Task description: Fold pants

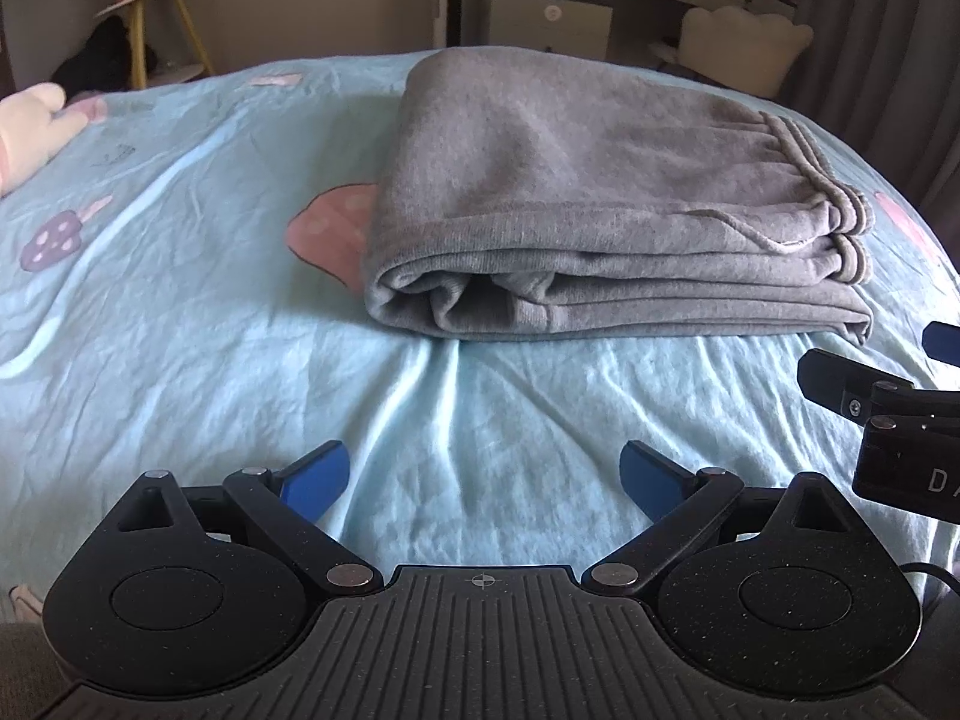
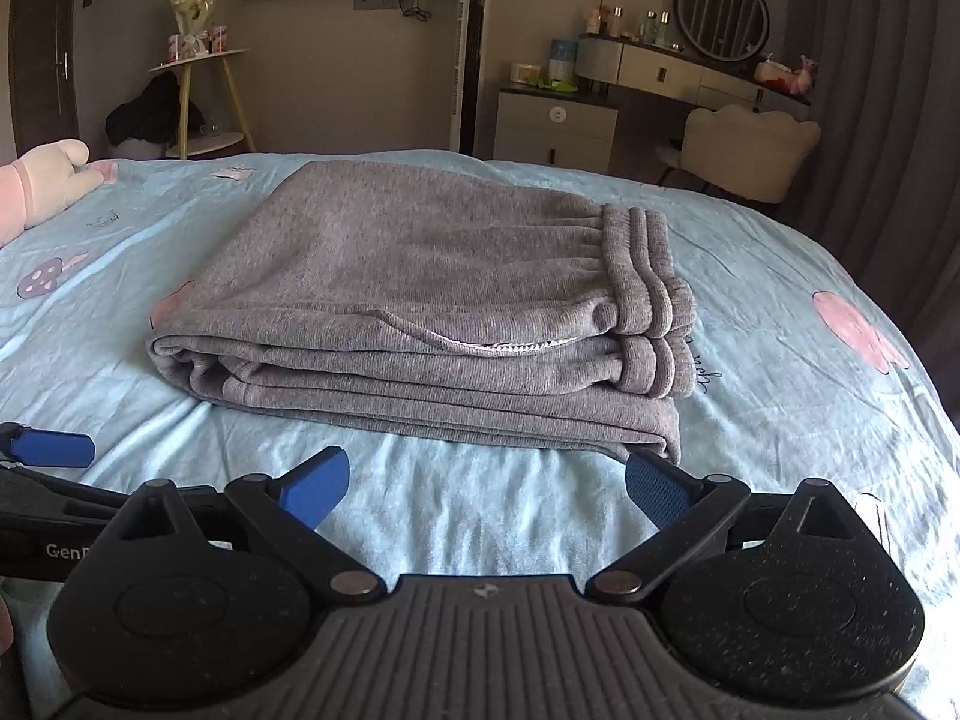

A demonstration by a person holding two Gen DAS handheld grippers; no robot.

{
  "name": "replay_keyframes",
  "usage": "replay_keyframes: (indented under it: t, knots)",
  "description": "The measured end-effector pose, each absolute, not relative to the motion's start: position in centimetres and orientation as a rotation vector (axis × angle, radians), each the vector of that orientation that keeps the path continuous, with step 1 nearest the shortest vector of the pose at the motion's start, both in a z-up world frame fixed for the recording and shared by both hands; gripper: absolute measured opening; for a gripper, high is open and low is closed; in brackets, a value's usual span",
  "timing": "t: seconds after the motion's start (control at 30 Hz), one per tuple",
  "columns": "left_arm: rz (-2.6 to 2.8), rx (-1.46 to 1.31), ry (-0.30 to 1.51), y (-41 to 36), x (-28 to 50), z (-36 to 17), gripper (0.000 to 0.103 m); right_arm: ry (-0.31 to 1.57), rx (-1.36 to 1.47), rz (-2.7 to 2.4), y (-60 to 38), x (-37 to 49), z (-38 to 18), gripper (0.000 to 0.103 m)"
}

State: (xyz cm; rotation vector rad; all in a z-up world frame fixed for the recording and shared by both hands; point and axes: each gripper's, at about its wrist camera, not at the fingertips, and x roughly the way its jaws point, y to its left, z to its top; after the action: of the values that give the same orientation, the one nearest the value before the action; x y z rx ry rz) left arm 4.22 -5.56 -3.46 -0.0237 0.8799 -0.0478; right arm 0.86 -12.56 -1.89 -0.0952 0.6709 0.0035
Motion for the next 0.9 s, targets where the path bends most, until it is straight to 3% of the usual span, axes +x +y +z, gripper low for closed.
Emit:
replay_keyframes:
  t: [0.9]
  knots:
    - [-0.058, -0.054, 0.891, -5.26, 4.13, -3.4, 0.1, 0.676, -0.074, -0.007, -12.84, 0.78, -1.95, 0.099]
